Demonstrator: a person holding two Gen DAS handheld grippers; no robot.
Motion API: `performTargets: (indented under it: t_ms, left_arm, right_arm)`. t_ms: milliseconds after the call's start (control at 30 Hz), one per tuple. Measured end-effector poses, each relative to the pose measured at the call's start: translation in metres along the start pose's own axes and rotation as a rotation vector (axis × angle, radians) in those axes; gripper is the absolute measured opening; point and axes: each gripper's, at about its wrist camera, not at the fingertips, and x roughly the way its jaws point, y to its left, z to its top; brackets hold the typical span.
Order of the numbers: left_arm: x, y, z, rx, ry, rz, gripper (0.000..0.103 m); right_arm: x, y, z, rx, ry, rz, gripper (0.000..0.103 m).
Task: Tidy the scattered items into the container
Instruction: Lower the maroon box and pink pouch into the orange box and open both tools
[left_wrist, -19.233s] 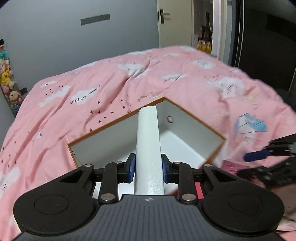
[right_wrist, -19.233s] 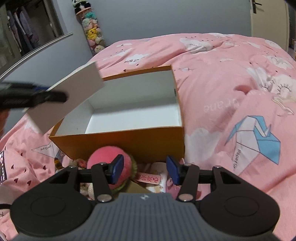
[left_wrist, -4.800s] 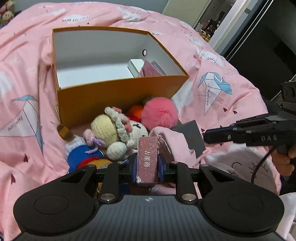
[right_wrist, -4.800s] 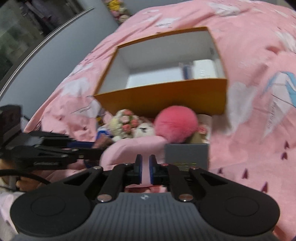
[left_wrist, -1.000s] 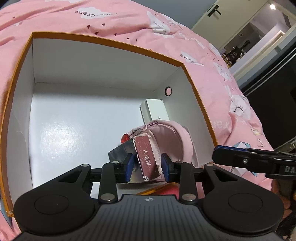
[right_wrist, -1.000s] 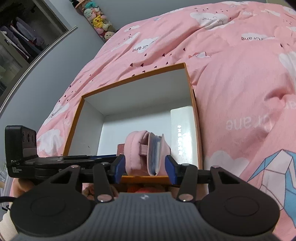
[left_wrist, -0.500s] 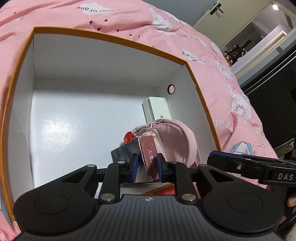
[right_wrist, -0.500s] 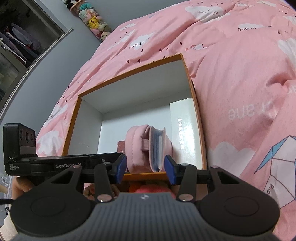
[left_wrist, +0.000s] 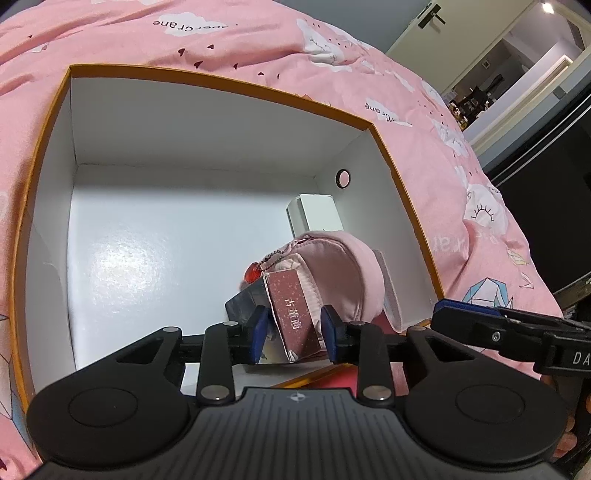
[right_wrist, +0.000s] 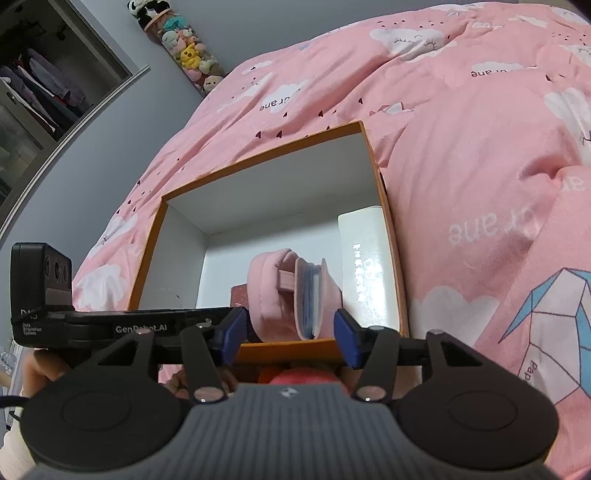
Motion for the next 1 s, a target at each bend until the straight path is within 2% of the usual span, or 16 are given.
performTargets:
  t_ms: [300, 367, 500, 633, 767, 1000]
  left_arm:
    - [-0.006, -0.001, 0.001, 0.008, -0.023, 0.017, 0.041]
    - [-0.008, -0.003, 0.0, 0.019, -0.038, 0.03, 0.047]
    - [-0.011, -0.004, -0.001, 0.029, -0.057, 0.047, 0.048]
    - [-0.019, -0.007, -0.004, 0.054, -0.096, 0.071, 0.047]
    - [-0.034, -0.014, -0.007, 0.095, -0.156, 0.083, 0.048]
    - [-0.065, -0.027, -0.017, 0.179, -0.235, 0.086, 0.049]
  right_arm:
    - [-0.006, 0.0, -0.007, 0.009, -0.028, 0.013, 0.058]
    - [-0.009, 0.001, -0.01, 0.001, -0.039, 0.024, 0.062]
    - [-0.011, 0.005, -0.014, -0.026, -0.059, 0.022, 0.065]
    - [-0.015, 0.012, -0.019, -0.056, -0.095, -0.007, 0.069]
    - [-0.02, 0.022, -0.026, -0.12, -0.139, -0.046, 0.069]
    - [-0.029, 0.035, -0.039, -0.176, -0.206, -0.063, 0.069]
